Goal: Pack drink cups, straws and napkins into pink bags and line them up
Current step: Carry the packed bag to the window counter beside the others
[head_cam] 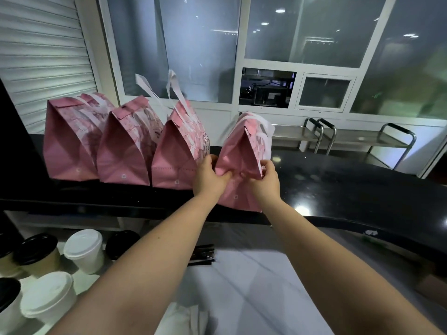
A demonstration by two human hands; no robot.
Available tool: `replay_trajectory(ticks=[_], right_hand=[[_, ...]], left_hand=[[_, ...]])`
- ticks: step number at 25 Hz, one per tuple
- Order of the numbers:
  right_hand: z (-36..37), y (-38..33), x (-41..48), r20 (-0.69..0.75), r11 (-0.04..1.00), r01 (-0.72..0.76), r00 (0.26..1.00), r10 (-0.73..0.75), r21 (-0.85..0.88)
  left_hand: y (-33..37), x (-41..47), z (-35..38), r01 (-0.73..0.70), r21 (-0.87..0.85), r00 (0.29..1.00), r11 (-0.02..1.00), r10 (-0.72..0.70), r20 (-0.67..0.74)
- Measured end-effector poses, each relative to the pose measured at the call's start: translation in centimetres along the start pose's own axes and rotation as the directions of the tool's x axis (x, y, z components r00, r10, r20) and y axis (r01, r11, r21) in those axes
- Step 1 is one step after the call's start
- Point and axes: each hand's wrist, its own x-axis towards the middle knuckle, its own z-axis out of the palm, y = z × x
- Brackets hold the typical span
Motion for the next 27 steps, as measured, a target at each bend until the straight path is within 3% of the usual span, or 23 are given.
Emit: replay_trajectory(ticks=[4,8,11,15,20,27], right_hand=[[-0.2,1.5,0.1,0.003,0.99,0.03,1.0,-0.03,-0.137],[0.5,0.9,-0.2,-0.091,0.988,0.147,0.985,-0.15,-0.037],[0.9,-1.4,0.5,-0.148,0.977,0.212,0.966,-0.211,-0.008],[0.6,-1.7,0.9,-0.121,0.978,0.186,0.973,-0.197,-0.095],[-0.5,2.8,-1.0,-0.042,0.988,0.119,0.991,-0.124,-0.102],[-0.7,4.1,-1.1,0.042,0.985,0.095,0.995,-0.09,-0.144]], left_hand=[[-2.3,-0.3,-0.3,0.055,-0.092,0.998,0.994,-0.051,0.036],[-0.9,-1.2,-0.7,-0.102,-0.228,0.99,0.968,0.076,-0.118],[1.4,0.1,-0.9,-0.188,-0.185,0.975,0.965,0.161,-0.152],[1.2,0.9,-0.7,-0.102,-0.121,0.978,0.987,0.078,-0.195],[-2.9,-1.8,-0.6,-0.072,-0.102,0.996,0.992,0.065,-0.064],[-4.7,-2.6,-0.9,-0.027,-0.026,0.999,0.999,0.026,-0.03]])
